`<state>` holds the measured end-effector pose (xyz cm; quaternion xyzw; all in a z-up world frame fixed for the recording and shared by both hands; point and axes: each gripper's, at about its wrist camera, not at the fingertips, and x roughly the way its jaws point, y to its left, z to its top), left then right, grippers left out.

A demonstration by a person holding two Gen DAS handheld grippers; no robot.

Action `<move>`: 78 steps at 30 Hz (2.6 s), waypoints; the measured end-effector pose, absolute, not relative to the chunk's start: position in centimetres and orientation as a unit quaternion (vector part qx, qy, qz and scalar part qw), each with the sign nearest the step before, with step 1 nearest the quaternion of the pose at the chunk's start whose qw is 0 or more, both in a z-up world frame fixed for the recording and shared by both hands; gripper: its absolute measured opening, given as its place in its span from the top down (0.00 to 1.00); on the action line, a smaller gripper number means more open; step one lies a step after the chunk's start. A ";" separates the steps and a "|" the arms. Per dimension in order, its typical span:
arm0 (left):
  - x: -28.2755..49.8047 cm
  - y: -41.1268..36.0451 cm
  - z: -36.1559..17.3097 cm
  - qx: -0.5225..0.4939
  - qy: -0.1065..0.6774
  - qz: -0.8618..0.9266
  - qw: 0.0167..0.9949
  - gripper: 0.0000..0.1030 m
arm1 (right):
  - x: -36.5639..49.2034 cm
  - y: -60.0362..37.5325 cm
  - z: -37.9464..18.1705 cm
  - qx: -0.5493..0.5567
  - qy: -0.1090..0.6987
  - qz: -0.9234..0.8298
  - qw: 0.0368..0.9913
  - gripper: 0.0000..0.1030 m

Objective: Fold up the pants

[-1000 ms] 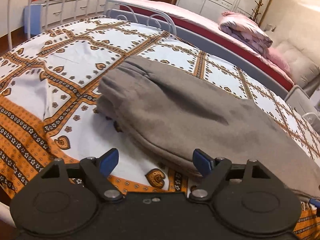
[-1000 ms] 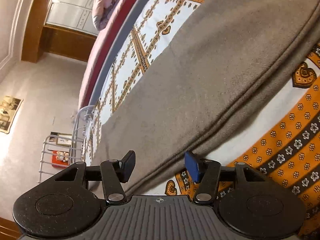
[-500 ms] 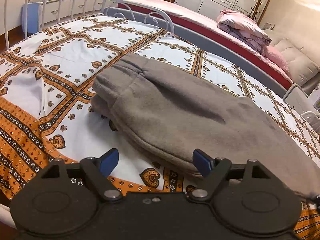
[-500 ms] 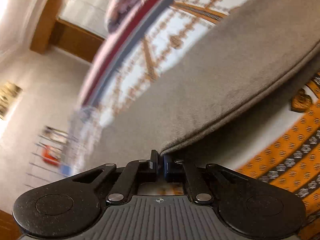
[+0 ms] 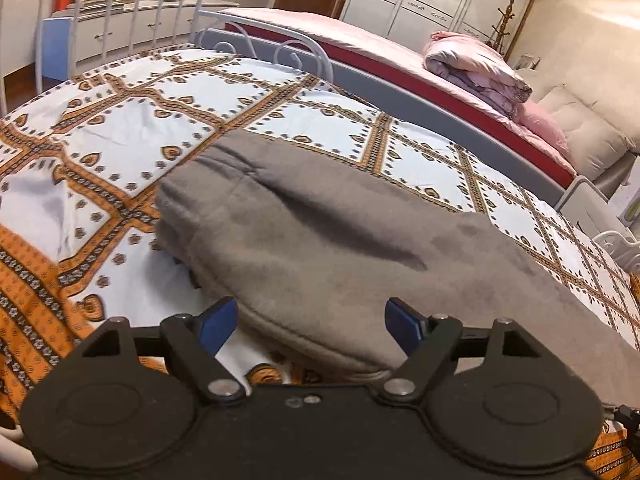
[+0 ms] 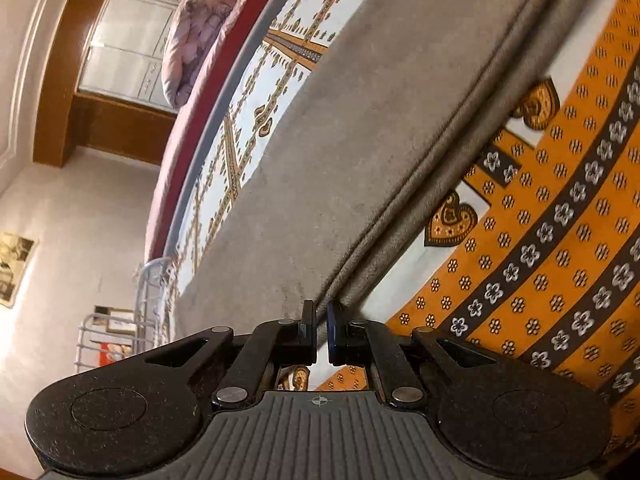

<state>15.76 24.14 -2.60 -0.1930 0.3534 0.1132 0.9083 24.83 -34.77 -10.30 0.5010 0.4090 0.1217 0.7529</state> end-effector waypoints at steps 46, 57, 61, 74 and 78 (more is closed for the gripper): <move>22.1 23.4 -1.9 -0.090 0.348 0.103 0.927 0.28 | 25.9 -35.3 -1.5 0.237 0.373 0.145 0.885 0.84; 24.8 28.3 -1.8 -0.075 0.318 0.138 0.935 0.31 | 34.7 -13.3 0.1 0.050 0.336 0.356 0.870 0.73; 26.0 31.2 -2.9 -0.096 0.334 0.137 0.928 0.38 | 39.5 -6.6 -1.0 0.037 0.337 0.382 0.860 0.61; 27.8 35.3 -4.3 -0.158 0.348 0.097 0.919 0.50 | 47.8 3.6 -4.8 -0.013 0.392 0.416 0.820 0.61; 27.4 35.7 -4.6 -0.179 0.343 0.088 0.918 0.53 | 47.7 3.6 -5.2 -0.012 0.394 0.424 0.816 0.62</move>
